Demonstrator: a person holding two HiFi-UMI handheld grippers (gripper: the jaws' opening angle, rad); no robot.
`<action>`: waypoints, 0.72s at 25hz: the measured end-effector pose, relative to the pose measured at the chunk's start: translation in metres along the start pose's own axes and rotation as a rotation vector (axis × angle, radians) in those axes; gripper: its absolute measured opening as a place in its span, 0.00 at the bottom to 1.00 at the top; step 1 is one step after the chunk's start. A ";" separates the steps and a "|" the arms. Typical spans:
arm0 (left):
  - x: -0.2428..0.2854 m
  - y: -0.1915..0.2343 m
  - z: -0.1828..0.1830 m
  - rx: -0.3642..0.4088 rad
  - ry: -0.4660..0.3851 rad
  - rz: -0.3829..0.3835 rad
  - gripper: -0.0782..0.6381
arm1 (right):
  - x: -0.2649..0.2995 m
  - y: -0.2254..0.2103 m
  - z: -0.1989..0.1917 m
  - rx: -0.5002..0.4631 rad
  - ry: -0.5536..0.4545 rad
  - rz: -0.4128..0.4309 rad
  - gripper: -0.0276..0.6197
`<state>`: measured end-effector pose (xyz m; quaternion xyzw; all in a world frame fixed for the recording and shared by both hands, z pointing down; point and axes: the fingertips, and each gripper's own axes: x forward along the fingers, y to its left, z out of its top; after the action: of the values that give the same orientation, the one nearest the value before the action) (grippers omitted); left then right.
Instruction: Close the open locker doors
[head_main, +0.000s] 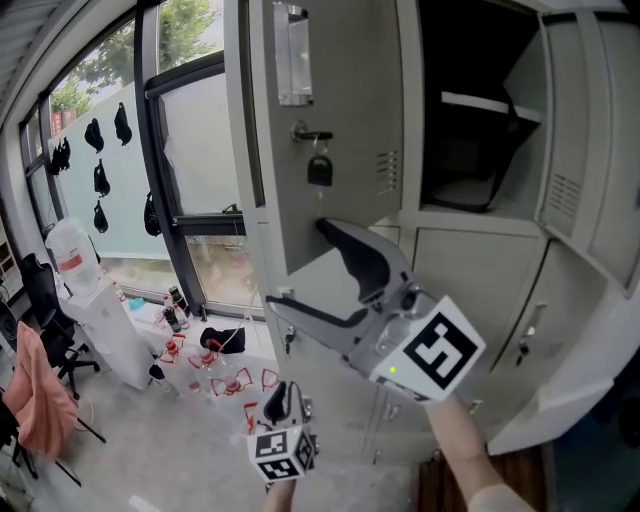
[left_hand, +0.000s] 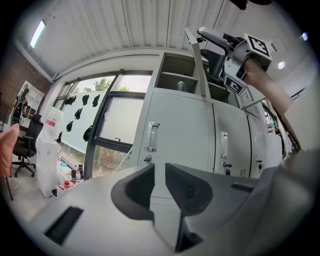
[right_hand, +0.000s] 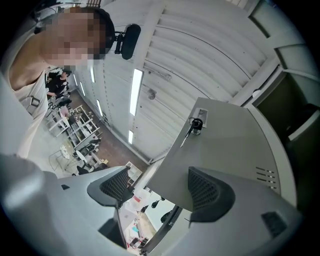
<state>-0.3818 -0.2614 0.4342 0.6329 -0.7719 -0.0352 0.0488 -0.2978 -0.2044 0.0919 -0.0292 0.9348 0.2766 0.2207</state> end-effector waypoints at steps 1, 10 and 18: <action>0.001 0.004 0.004 -0.003 -0.005 0.002 0.18 | 0.003 -0.002 -0.002 -0.005 0.001 -0.010 0.62; 0.010 0.052 -0.006 -0.013 0.035 0.017 0.18 | 0.027 -0.025 -0.031 -0.076 0.056 -0.093 0.62; 0.014 0.072 -0.023 -0.024 0.072 0.028 0.18 | 0.041 -0.054 -0.045 -0.182 0.089 -0.198 0.62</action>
<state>-0.4520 -0.2605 0.4658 0.6224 -0.7778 -0.0210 0.0847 -0.3431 -0.2711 0.0803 -0.1533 0.9074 0.3355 0.2014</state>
